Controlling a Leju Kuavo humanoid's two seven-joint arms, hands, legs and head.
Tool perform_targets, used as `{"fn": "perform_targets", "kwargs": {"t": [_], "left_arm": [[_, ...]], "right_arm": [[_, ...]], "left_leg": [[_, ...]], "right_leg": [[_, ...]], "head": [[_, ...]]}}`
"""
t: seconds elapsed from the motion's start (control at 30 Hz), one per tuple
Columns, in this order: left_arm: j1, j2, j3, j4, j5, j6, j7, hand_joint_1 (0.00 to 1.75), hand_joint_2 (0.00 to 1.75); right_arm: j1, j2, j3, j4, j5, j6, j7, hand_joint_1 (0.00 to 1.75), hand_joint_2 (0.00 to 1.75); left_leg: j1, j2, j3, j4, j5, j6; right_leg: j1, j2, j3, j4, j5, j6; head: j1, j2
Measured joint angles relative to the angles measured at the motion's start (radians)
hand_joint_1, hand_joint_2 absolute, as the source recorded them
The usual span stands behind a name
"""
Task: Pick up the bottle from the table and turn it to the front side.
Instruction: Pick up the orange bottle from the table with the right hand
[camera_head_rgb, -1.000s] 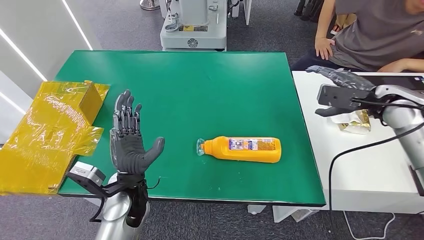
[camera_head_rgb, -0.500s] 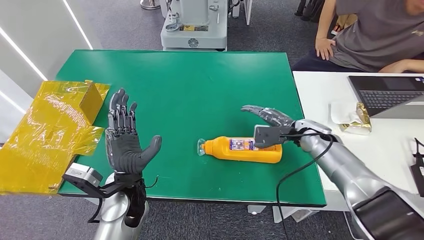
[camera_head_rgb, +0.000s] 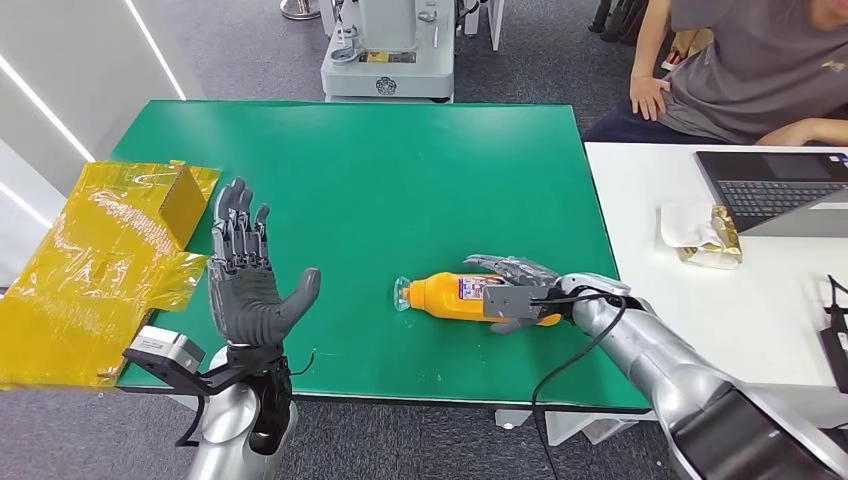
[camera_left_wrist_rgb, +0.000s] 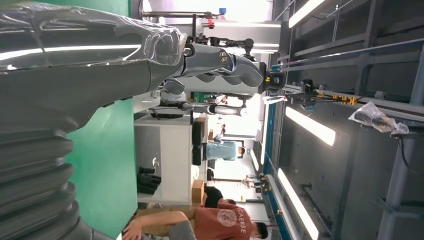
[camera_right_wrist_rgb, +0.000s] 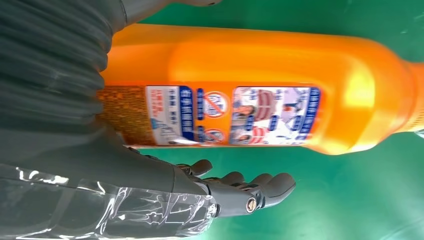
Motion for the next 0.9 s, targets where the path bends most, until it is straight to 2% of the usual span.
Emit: {"fn": "perform_targets", "kwargs": {"t": [0.17,0.57,0.9], "left_arm": [[0.0,0.001,0.0,0.0,0.0,0.003,0.0,0.0,1.75],[0.001,0.001,0.0,0.0,-0.001,0.004,0.0,0.0,1.75],[0.001,0.001,0.001,0.0,0.0,-0.009,0.0,0.0,1.75]], "right_arm": [[-0.005,0.015,0.008,0.017,0.0,-0.009,0.0,0.0,1.75],[-0.002,0.014,0.02,0.03,0.006,-0.042,0.002,0.0,1.75],[-0.011,-0.03,0.024,0.032,0.032,-0.046,0.031,0.0,1.75]], "left_leg": [[0.0,0.0,0.0,0.0,0.0,0.0],[0.0,0.0,0.0,0.0,0.0,0.0],[0.0,0.0,0.0,0.001,0.0,0.0]], "right_leg": [[0.0,0.0,0.0,0.0,0.0,0.0],[0.0,0.0,0.0,0.0,0.0,0.0],[0.0,0.0,0.0,0.0,0.0,0.0]], "head": [[0.0,0.0],[0.0,0.0],[0.0,0.0]]}}
